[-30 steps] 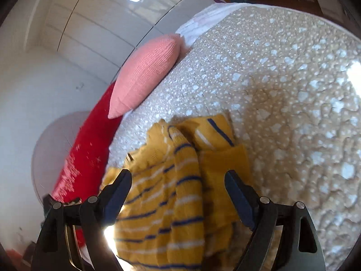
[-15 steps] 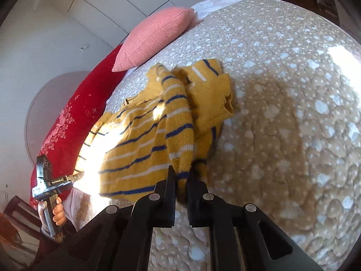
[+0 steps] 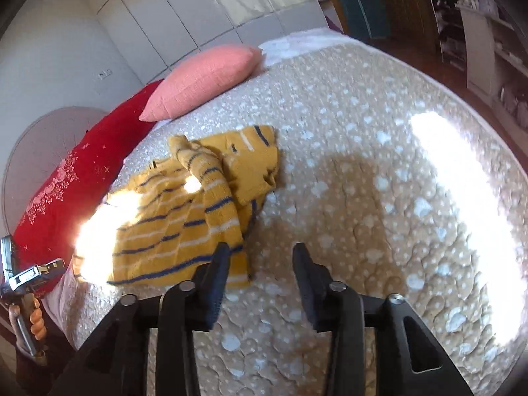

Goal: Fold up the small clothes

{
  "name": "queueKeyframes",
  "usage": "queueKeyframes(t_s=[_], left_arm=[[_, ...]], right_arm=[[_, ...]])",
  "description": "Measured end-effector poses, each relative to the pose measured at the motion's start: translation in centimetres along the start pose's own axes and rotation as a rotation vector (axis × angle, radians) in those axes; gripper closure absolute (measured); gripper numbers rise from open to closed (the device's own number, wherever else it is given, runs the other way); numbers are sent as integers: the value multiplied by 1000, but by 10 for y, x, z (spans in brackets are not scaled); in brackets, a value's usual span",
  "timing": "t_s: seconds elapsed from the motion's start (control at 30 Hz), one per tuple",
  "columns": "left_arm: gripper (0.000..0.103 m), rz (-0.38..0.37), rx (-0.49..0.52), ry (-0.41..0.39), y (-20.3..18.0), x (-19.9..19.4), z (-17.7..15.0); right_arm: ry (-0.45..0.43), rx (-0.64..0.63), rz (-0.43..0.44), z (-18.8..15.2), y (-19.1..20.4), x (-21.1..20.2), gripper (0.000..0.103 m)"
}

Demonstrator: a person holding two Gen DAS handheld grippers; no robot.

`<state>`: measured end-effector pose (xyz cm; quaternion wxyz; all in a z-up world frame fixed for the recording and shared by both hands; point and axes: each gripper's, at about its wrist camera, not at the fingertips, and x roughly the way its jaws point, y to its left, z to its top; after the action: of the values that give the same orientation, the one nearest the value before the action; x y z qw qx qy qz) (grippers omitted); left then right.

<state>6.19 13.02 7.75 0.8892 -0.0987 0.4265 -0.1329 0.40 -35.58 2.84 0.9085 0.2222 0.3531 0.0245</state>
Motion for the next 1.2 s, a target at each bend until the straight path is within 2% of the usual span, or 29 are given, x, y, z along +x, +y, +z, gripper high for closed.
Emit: queueKeyframes(t_s=[0.07,0.23,0.27,0.33,0.4,0.43,0.5,0.53,0.6,0.63,0.67,0.73,0.83,0.97,1.13,1.2], left_arm=[[27,-37,-7,-7,-13,11,12],[27,-69,-41,13,-22,67,57],[27,-47,-30,25,-24,80,63],[27,48,-2,53,-20,111,75],[27,138,-16,124,-7,143,79],[27,136,-62,160,5,156,78],[25,35,-187,190,34,168,79],[25,-17,-238,183,42,169,77],[25,-81,-298,177,56,162,77],[25,-83,-315,172,63,159,77],[25,-82,-331,168,70,156,78],[25,-97,-373,169,81,149,79],[25,-70,-393,132,89,123,80],[25,-49,-367,102,93,88,73],[25,-8,-314,107,93,54,50],[25,-24,-301,107,87,46,38]], right_arm=[[-8,-12,28,11,17,9,54],[50,-66,57,31,68,57,54],[68,-81,62,37,77,69,54],[98,-128,54,50,90,96,54],[156,-167,27,63,94,130,54],[179,-170,-7,70,91,145,54],[207,-156,-44,83,77,168,55],[202,-132,-47,92,66,172,59],[160,-25,-63,110,39,168,60],[128,51,-68,117,23,162,59],[88,125,-130,122,7,154,56],[20,265,-237,127,-28,135,41],[7,395,-190,121,-67,105,40],[-4,323,-220,105,-73,59,39],[4,230,-196,64,-60,5,34],[12,187,-177,45,-45,-8,31]])
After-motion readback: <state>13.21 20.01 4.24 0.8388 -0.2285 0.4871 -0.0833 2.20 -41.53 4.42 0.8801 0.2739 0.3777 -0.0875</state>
